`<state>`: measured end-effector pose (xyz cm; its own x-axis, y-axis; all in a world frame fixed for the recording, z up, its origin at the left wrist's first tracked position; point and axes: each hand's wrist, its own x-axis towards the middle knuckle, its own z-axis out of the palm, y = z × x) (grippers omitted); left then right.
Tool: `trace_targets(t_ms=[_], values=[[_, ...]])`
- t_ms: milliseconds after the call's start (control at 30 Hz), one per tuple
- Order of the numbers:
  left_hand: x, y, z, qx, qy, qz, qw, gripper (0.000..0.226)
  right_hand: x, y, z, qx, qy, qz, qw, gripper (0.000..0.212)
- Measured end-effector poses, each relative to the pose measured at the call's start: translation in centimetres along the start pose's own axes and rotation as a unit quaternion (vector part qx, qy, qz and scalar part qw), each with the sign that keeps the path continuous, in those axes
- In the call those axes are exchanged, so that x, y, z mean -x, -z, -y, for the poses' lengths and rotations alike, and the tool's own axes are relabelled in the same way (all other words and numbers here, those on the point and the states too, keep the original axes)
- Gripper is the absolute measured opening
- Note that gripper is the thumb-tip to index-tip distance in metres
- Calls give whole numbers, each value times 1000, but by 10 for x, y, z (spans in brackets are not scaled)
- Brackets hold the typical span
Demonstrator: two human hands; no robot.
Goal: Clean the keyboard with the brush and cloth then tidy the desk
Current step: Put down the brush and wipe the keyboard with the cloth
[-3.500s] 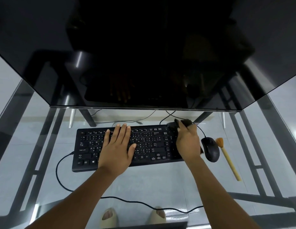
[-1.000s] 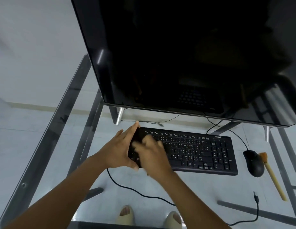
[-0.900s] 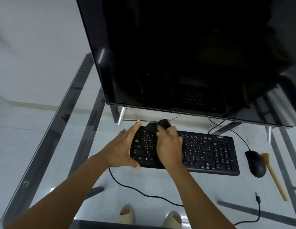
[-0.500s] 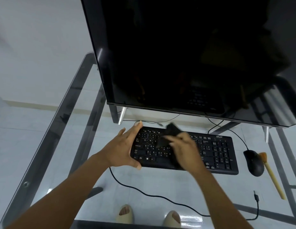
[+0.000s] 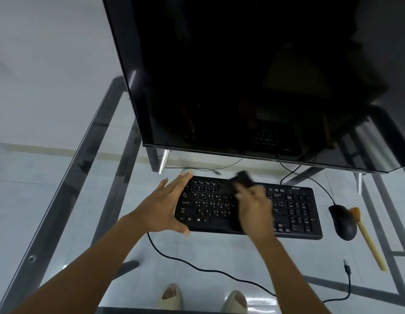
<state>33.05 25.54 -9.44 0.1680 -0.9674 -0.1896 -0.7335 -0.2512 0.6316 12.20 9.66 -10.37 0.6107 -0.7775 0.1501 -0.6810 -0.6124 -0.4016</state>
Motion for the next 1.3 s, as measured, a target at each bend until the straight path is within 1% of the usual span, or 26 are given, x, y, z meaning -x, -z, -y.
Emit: trace_targets(t_ms=[33, 67, 100, 133, 167, 200, 267, 300, 333, 367, 433, 467, 500, 567, 633, 700, 733, 767, 833, 900, 967, 1033, 1100, 1167, 1233, 1300], values=[[1, 0, 0, 3, 2, -1, 1000, 139, -6, 1, -8, -1, -76, -39, 996, 34], [2, -1, 0, 7, 3, -2, 1000, 139, -7, -1, -4, 0, -117, -51, 992, 35], [3, -1, 0, 10, 1, -4, 1000, 139, -4, -6, 10, -4, -122, -49, 991, 37], [2, -1, 0, 10, -1, -6, 1000, 139, 1, -10, 30, -7, -98, -35, 995, 41], [3, -1, 0, 7, -2, -7, 1000, 140, 8, -14, 53, -17, -44, -5, 999, 45], [2, -2, 1, 4, -3, -8, 1000, 140, 16, -18, 71, -19, 43, 41, 998, 46], [1, -2, 2, 4, -5, -7, 1000, 142, 25, -21, 91, -20, 190, 136, 972, 37], [1, -1, 2, 5, -4, -4, 1000, 142, 18, -20, 87, -24, 202, 157, 966, 36], [0, -1, 2, 4, -3, -1, 1000, 142, 7, -19, 79, -35, 159, 143, 976, 41], [0, -1, 2, 4, -3, 0, 1000, 141, -5, -19, 67, -27, 93, 100, 990, 46], [2, -1, 2, 9, -4, 0, 1000, 141, -20, -23, 51, 6, -40, 0, 999, 39], [3, -1, 2, 10, -6, -2, 1000, 142, -20, -25, 55, 21, -59, -6, 998, 39], [3, -2, 3, 10, -8, -6, 1000, 142, -15, -28, 67, 19, -52, 8, 998, 41], [3, -4, 5, 10, -14, -17, 1000, 144, 3, -35, 99, -6, -8, 41, 999, 42], [2, -7, 7, 6, -24, -28, 999, 144, 26, -37, 117, -7, 77, 82, 994, 35], [1, -6, 9, 7, -25, -25, 999, 144, 26, -30, 102, 1, 172, 118, 978, 33], [1, -6, 9, 9, -22, -19, 1000, 143, 19, -24, 86, 4, 176, 122, 977, 36], [0, -5, 9, 8, -20, -13, 1000, 142, 12, -18, 67, 6, 144, 107, 984, 40], [1, 0, 7, -12, -16, 5, 1000, 136, -4, -5, 27, 9, 29, 22, 999, 43], [-3, 3, -3, -39, -10, 2, 999, 121, -11, 6, 0, 6, -73, -29, 997, 40], [-8, -3, -18, -65, 2, -46, 997, 94, -6, 3, 1, 6, -84, -33, 996, 39], [-17, -21, -36, -94, 1, -119, 988, 71, 4, -5, 23, 2, -42, -27, 999, 40], [-27, -44, -53, -87, 14, -162, 983, 63, 17, -8, 46, 15, 33, 9, 999, 35], [-37, -62, -61, -100, 29, -170, 980, 62, 14, 1, 31, 28, 69, 49, 996, 36], [-39, -69, -58, -131, 34, -174, 976, 59, 5, 17, -12, 41, 21, 11, 999, 37], [-40, -72, -55, -153, 28, -173, 973, 57, -5, 40, -62, 62, -117, -52, 990, 41]])
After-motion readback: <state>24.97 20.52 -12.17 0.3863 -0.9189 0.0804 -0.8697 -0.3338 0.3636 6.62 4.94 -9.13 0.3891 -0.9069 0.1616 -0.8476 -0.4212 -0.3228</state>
